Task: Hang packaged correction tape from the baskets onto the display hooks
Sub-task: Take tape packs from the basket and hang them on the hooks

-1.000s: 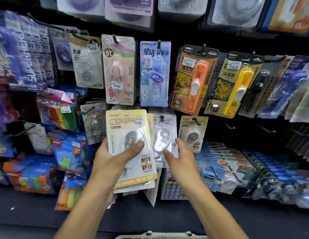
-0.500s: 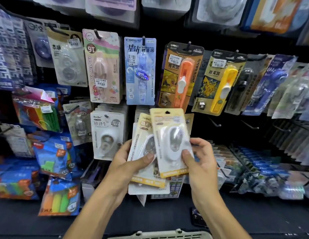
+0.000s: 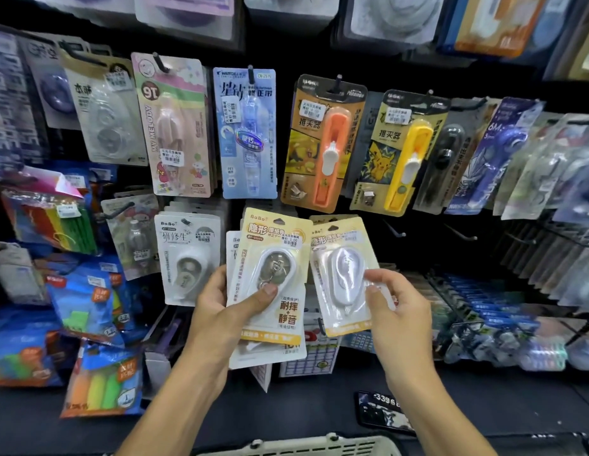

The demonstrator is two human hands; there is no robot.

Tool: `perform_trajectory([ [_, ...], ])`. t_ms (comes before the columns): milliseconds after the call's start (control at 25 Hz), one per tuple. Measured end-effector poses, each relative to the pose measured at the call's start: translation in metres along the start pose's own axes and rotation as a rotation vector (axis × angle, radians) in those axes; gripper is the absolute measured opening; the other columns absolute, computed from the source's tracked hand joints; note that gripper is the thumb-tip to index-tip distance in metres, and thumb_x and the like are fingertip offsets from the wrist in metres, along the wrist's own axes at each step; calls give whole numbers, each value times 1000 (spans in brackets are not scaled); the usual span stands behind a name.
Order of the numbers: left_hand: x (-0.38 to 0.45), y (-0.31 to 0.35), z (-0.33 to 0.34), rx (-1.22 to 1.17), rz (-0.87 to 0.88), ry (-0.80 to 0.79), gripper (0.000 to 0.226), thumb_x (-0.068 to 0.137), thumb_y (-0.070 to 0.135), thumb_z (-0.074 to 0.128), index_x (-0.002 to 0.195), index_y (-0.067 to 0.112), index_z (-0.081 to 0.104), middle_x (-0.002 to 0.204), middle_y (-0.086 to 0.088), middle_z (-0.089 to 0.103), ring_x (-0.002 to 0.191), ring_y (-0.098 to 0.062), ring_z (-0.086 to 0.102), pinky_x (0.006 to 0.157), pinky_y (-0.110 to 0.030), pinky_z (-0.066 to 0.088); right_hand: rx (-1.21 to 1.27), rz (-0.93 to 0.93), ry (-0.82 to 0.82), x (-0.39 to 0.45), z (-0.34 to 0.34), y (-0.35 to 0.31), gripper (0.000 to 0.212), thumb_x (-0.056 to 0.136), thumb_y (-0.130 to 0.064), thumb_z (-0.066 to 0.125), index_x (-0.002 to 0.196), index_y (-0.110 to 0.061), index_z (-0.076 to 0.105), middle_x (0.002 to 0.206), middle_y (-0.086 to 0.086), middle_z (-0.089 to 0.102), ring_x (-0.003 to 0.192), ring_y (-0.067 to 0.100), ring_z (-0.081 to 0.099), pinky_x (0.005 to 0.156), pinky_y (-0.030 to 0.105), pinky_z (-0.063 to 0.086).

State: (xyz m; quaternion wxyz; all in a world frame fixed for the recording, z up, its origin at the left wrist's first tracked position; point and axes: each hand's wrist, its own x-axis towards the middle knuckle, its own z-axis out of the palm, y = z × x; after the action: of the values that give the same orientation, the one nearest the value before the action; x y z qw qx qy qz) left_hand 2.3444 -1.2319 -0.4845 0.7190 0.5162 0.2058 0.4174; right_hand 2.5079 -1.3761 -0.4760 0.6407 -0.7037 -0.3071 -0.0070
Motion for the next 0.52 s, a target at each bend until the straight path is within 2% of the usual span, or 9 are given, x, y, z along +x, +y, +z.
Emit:
perform_trajectory([
  [120, 0, 2, 1, -12, 8, 6, 56, 53, 30, 90, 106, 32, 71, 108, -4, 79, 93, -28, 77, 66, -36, 64, 43, 55, 53, -5, -2, 1, 29, 101, -15, 54, 97, -41, 67, 76, -36, 64, 64, -6, 61, 54, 6, 46],
  [160, 1, 3, 1, -17, 13, 9, 59, 52, 30, 90, 107, 30, 70, 107, -4, 79, 93, -27, 78, 65, -35, 63, 38, 89, 18, -4, -1, 1, 29, 101, -16, 54, 103, -42, 66, 89, -34, 66, 74, 1, 64, 65, 12, 54],
  [200, 1, 3, 2, -22, 18, 9, 62, 52, 30, 91, 110, 28, 69, 106, -3, 79, 92, -27, 78, 64, -33, 63, 19, 144, -40, -1, 1, 1, 30, 102, -17, 54, 111, -45, 64, 110, -32, 61, 88, 5, 66, 80, 26, 59],
  [240, 1, 3, 4, -27, 22, 6, 65, 52, 29, 91, 113, 25, 67, 106, -4, 79, 91, -26, 78, 64, -32, 63, -15, 197, -103, 0, 2, 0, 32, 101, -20, 55, 119, -47, 58, 127, -29, 51, 104, 11, 64, 90, 39, 57],
  [280, 1, 2, 6, -27, 23, 4, 67, 51, 29, 91, 114, 23, 66, 105, -4, 79, 91, -26, 78, 63, -32, 62, -57, 222, -157, -1, 5, -3, 34, 101, -27, 58, 126, -49, 51, 134, -26, 43, 116, 12, 58, 95, 42, 53],
  [320, 0, 1, 8, -18, 20, 4, 68, 51, 29, 91, 114, 22, 65, 104, -4, 79, 90, -25, 78, 63, -32, 62, -77, 208, -203, -5, 8, -6, 35, 98, -38, 61, 126, -52, 46, 135, -26, 42, 120, 8, 55, 96, 37, 51],
  [400, -1, -2, 12, 42, 7, -2, 67, 51, 29, 93, 112, 23, 65, 104, -4, 79, 90, -25, 78, 65, -34, 63, 73, 157, -318, -15, 19, -14, 50, 82, -60, 71, 123, -56, 43, 124, -24, 58, 111, -2, 60, 86, 25, 52],
  [440, -1, -3, 14, 81, -3, -20, 65, 53, 29, 95, 111, 25, 66, 105, -3, 79, 92, -24, 78, 68, -36, 64, 154, 134, -385, -19, 24, -15, 59, 77, -61, 76, 125, -57, 42, 114, -20, 66, 102, 0, 65, 80, 25, 56],
  [520, -1, -4, 14, 73, -46, -91, 56, 58, 32, 95, 108, 29, 70, 108, -3, 79, 96, -25, 77, 72, -37, 64, 213, 81, -380, -21, 31, -12, 61, 82, -40, 80, 128, -52, 42, 97, -10, 73, 88, 8, 71, 73, 25, 59],
])
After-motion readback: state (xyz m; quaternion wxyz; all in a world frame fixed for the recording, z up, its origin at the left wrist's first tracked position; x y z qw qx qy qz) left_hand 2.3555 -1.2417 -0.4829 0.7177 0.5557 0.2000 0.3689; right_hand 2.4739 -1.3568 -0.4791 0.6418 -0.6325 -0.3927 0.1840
